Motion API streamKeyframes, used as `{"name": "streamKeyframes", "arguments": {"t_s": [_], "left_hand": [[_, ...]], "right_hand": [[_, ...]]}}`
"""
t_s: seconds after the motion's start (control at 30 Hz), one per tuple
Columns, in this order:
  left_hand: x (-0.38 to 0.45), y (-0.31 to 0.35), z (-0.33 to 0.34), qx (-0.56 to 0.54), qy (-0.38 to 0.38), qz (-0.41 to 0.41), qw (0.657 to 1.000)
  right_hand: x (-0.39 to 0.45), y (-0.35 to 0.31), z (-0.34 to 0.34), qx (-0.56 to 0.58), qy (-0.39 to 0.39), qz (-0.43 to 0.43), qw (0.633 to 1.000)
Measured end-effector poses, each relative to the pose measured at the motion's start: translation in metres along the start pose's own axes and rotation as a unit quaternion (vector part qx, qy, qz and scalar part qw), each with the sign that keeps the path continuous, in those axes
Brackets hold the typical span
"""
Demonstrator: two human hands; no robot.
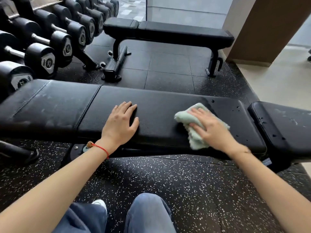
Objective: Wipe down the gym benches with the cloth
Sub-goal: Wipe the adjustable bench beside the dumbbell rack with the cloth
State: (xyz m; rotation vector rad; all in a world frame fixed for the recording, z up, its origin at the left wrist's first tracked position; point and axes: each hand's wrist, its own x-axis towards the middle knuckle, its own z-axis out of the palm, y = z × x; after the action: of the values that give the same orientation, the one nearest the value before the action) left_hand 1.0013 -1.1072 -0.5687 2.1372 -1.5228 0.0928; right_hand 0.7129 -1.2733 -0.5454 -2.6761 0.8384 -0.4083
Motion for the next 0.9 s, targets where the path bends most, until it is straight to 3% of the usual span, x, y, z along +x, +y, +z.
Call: {"name": "streamKeyframes", "arguments": {"t_s": [0.17, 0.27, 0.37, 0.47, 0.57, 0.73, 0.9], "left_hand": [[0.0, 0.003, 0.002, 0.0, 0.006, -0.013, 1.0], [-0.001, 0.001, 0.001, -0.001, 0.002, -0.014, 1.0], [-0.002, -0.001, 0.001, -0.001, -0.002, -0.007, 1.0], [-0.002, -0.002, 0.002, 0.007, -0.008, -0.006, 1.0], [-0.002, 0.001, 0.003, 0.013, -0.004, -0.012, 1.0], [-0.002, 0.002, 0.001, 0.009, -0.003, -0.015, 1.0], [-0.003, -0.003, -0.001, -0.002, -0.004, -0.006, 1.0]], "right_hand": [[0.082, 0.015, 0.0, -0.082, 0.007, 0.138, 0.987], [0.082, -0.025, 0.02, -0.044, -0.012, 0.057, 0.997], [0.023, -0.052, 0.021, -0.013, -0.044, -0.062, 0.997], [-0.035, -0.049, 0.013, -0.067, -0.054, -0.119, 0.989], [-0.044, -0.056, 0.014, -0.143, -0.019, -0.126, 0.981], [-0.01, -0.097, 0.043, -0.16, -0.004, -0.14, 0.977], [-0.053, -0.041, 0.016, -0.149, 0.046, -0.112, 0.981]]}}
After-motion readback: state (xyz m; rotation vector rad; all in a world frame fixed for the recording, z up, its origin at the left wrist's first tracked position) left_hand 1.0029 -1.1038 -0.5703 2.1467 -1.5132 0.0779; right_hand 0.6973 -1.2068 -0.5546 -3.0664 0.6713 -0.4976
